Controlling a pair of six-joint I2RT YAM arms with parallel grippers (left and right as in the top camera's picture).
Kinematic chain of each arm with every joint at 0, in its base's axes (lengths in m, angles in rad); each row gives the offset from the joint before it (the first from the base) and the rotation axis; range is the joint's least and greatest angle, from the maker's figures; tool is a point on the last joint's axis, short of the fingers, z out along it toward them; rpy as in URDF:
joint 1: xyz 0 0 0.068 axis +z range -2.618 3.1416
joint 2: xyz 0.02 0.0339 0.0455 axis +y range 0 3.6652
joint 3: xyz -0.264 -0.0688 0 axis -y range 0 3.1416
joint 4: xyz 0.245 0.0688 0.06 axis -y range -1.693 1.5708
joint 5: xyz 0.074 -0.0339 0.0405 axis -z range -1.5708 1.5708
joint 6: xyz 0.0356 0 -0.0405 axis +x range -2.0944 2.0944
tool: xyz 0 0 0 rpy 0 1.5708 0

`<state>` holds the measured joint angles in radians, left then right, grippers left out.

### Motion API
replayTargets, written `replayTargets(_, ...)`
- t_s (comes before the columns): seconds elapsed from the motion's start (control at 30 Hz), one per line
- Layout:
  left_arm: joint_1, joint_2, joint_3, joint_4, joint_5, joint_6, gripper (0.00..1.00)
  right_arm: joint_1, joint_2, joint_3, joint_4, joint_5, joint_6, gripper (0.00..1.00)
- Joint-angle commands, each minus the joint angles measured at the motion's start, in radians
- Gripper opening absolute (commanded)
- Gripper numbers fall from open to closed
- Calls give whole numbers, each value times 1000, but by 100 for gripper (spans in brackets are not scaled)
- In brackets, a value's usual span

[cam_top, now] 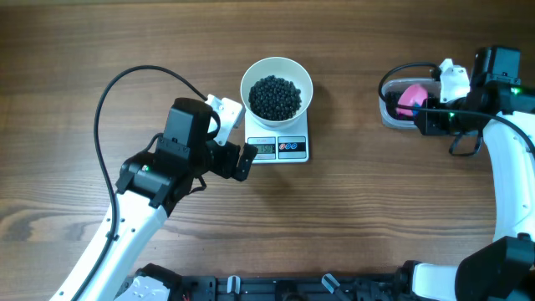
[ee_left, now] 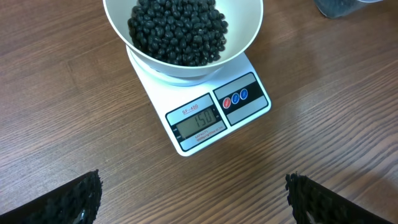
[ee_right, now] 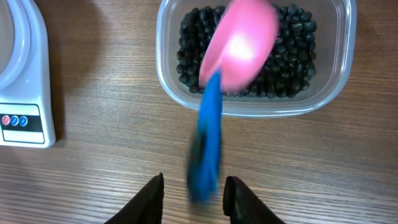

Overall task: Scoop item into bowl and weigh 150g on scale
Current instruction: 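Lower the scoop into the tub and open the right gripper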

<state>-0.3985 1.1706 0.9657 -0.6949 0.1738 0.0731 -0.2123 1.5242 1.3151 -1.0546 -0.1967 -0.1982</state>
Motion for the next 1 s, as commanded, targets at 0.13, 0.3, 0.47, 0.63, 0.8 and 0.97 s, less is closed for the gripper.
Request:
replayTargets(0.13,-5,2,-5,3,16,1,100,2,10,5,2,49,44,87)
replayTargets(0.3,-5,2,-5,3,16,2,100,2,9,5,6,87,109,100)
replayTargets(0.47,-5,2,-5,3,16,2,100,2,-23,7,5,130,158,100)
replayTargets(0.63,-5,2,-5,3,15,1,100,2,-121,7,15,113,180,100)
replayTargets(0.8,-5,2,-5,3,15,1,100,2,-252,6,-19,63,185,100)
replayTargets(0.97,-5,2,-5,3,15,2,100,2,-377,6,-79,27,240,99)
